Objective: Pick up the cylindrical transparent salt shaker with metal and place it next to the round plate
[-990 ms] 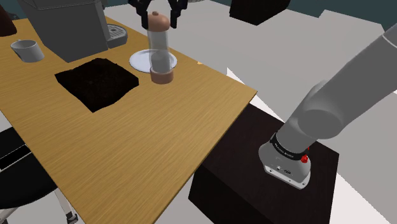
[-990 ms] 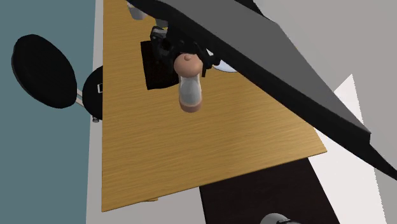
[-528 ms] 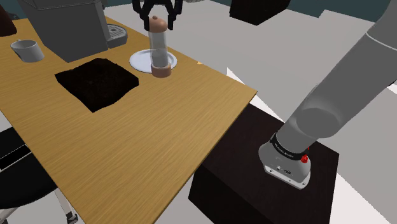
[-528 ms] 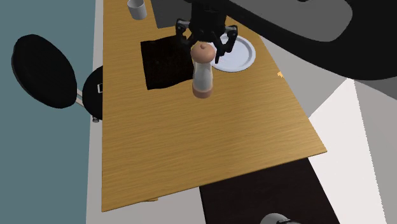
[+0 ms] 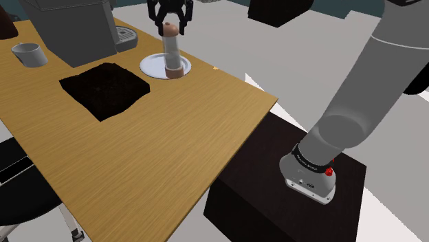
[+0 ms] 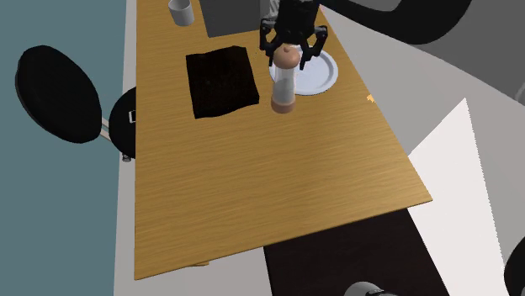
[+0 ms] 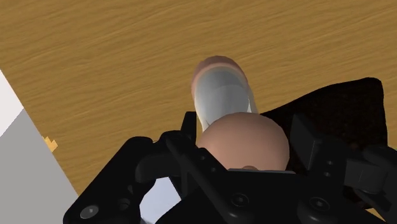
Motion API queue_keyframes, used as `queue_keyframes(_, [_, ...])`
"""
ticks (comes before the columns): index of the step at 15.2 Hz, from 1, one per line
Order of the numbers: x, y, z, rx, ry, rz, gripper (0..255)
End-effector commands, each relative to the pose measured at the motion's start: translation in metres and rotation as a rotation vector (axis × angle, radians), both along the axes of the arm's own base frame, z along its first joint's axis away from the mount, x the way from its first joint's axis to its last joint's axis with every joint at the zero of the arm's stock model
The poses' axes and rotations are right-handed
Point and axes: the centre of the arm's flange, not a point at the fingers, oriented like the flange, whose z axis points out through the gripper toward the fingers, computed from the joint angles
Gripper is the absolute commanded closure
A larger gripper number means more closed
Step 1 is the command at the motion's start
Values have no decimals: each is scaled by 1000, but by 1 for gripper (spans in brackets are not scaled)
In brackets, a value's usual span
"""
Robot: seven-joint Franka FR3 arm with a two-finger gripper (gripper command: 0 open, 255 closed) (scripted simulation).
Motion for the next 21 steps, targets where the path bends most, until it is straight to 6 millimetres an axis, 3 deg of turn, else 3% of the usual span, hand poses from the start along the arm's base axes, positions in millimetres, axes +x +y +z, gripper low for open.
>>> queue_keyframes(1, [18,-14,-12,0,0,0,255])
queue_keyframes(9, [96,-76,-58,0,0,0,255])
queue_keyframes(21, [96,-76,-121,0,0,0,255])
